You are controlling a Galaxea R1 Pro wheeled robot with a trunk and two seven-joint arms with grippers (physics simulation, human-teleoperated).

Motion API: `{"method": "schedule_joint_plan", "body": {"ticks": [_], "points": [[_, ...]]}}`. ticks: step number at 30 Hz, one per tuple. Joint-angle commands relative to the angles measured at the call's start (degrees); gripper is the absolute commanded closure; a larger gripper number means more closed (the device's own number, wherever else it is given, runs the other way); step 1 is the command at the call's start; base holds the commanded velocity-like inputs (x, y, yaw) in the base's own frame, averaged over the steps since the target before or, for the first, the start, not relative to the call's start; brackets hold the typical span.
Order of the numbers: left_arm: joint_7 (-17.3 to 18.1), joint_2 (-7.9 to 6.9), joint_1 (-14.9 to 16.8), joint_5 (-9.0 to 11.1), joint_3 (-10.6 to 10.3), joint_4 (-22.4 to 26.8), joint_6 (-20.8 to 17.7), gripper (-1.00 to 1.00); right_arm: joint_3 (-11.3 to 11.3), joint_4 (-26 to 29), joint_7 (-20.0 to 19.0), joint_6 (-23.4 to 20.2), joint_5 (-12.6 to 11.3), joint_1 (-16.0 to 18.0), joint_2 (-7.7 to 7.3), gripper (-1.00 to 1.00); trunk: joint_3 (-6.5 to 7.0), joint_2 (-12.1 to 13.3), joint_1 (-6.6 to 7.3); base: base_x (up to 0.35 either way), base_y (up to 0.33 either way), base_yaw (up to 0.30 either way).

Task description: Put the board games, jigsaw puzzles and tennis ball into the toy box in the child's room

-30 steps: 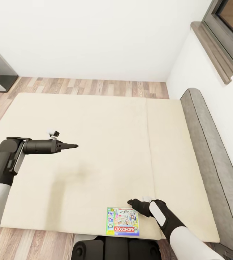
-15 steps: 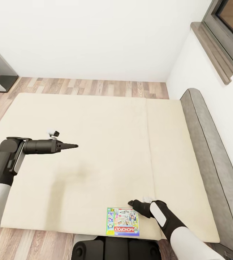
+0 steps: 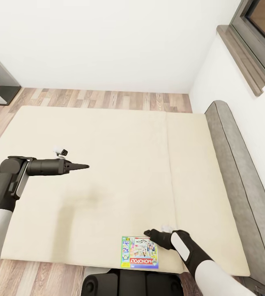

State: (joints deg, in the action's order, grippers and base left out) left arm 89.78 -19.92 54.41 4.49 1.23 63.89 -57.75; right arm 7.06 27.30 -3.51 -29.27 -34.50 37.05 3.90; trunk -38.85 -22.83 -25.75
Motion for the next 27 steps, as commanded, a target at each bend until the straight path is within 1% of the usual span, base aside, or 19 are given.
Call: {"method": "schedule_joint_plan", "body": {"ticks": [1,7,10,17,27], "points": [[0.2,-0.03,0.0,0.0,0.0,0.0,-0.6,-1.00,0.2,0.0,-0.2,-0.2,0.1,0.0,-0.04,-1.00,-0.07,-0.1,-0.03,0.000,0.000,0.000],[0.2,-0.03,0.0,0.0,0.0,0.0,-0.6,-1.00,1.0,0.0,-0.4,-0.2,0.1,-0.3,-0.10,-1.00,-0.07,-0.1,-0.03,0.000,0.000,0.000],[0.2,-0.03,0.0,0.0,0.0,0.0,-0.6,-1.00,1.2,-0.9,-0.4,-0.2,0.1,-0.5,-0.11,-1.00,-0.07,-0.1,-0.03,0.000,0.000,0.000],[0.2,-0.04,0.0,0.0,0.0,0.0,-0.6,-1.00,1.4,-2.6,-0.4,-0.2,0.1,-0.6,-0.07,-1.00,-0.07,-0.1,-0.03,0.000,0.000,0.000],[0.2,-0.04,0.0,0.0,0.0,0.0,-0.6,-1.00,1.5,-3.1,-0.4,-0.1,0.1,-0.6,-0.07,-1.00,-0.07,-0.1,-0.03,0.000,0.000,0.000]]}}
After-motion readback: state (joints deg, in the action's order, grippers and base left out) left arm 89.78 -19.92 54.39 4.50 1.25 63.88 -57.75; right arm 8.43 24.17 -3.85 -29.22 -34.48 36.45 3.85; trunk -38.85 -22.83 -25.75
